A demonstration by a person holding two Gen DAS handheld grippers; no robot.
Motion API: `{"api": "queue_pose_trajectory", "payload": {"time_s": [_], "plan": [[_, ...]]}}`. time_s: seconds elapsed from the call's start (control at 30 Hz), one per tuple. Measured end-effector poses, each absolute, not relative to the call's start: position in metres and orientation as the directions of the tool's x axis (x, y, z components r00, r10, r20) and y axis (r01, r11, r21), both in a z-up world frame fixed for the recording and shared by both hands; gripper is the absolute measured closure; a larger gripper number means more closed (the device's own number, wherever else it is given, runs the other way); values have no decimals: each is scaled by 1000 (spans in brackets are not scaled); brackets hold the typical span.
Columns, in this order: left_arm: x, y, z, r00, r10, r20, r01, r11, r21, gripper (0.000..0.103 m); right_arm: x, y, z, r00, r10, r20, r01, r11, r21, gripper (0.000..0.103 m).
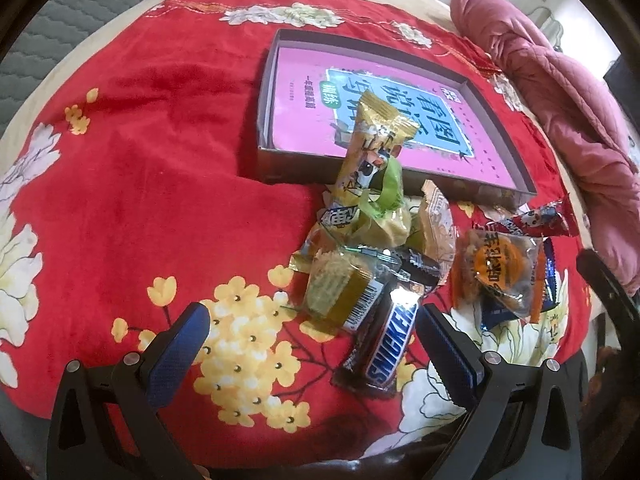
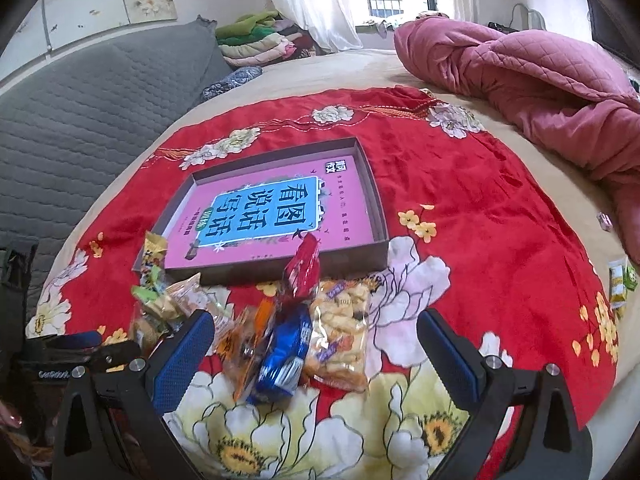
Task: Organize snacks
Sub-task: 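Grasp the red wrapper with the right tool while the left grasps the cake packet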
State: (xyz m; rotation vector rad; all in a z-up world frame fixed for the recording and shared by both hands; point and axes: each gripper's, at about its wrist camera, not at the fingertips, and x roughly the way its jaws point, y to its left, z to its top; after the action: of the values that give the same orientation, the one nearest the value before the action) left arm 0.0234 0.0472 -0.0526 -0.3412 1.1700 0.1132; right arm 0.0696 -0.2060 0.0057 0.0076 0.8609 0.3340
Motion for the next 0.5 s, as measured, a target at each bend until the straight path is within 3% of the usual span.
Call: {"api": "queue_pose_trajectory", "payload": {"time_s": [0.3,0.5], "plan": [[24,51,-56,409,-111,-906,-255,939,-230,1,94,-202,-2,607,299,-736,-272,949,161,18],[25,45,-54,424,-127,-897,-218,947,-237,1,106,-195,-12,558,354,-751,-287,931,225,45]]}}
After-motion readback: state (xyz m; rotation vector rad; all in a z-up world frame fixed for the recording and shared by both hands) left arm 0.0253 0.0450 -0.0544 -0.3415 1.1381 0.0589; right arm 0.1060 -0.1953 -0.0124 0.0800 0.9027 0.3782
